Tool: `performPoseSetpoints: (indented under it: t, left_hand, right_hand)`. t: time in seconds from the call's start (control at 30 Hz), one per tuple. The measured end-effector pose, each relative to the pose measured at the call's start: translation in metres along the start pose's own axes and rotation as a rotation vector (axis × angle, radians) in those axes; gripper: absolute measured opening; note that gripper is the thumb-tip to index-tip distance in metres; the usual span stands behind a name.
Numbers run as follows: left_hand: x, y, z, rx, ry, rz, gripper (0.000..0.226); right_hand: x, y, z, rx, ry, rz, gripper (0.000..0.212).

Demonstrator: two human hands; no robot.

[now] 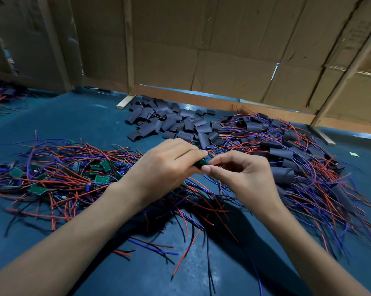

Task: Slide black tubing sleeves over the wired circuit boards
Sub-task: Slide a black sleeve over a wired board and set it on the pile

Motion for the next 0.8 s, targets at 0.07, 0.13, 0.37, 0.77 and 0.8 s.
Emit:
performPoseSetpoints:
  t: [0.07,0.13,0.37,0.77,0.8]
  left_hand:
    - [0.000,-0.001,0.000,0.002,-0.005,0.003,0.028]
    - [0.000,0.000,-0.001,0.011,-0.015,-0.005,0.026]
    - [-0.003,0.006,-0.004,0.023,-0.023,-0.022,0.025]
    - [-0.003,0.009,-0.002,0.132,-0.023,-0.049,0.031]
    - [-0.003,0.009,-0.002,0.113,-0.016,-0.047,0.037]
  right_hand:
    - [0.000,-0.001,0.001,0.002,-0.013,-0.032,0.010]
    - [-0.001,0.000,0.001,-0.012,-0.044,-0.090,0.008]
    - [-0.003,0.001,0.002,-0.334,-0.110,-0.332,0.007]
    - [0.001,-0.009,0.000,-0.305,-0.066,-0.066,0.027]
    - [0.001,-0.009,0.000,-0.250,-0.072,-0.018,0.030]
Point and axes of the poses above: each hand's wrist, its own x-axis away from the middle knuckle, its own z-axis out of the back of the hand, y = z × x, the point moved 1 cm from there along -x, towards the middle knuckle, and after that the axes turned 3 degrees about x, right-handed, at the moved point
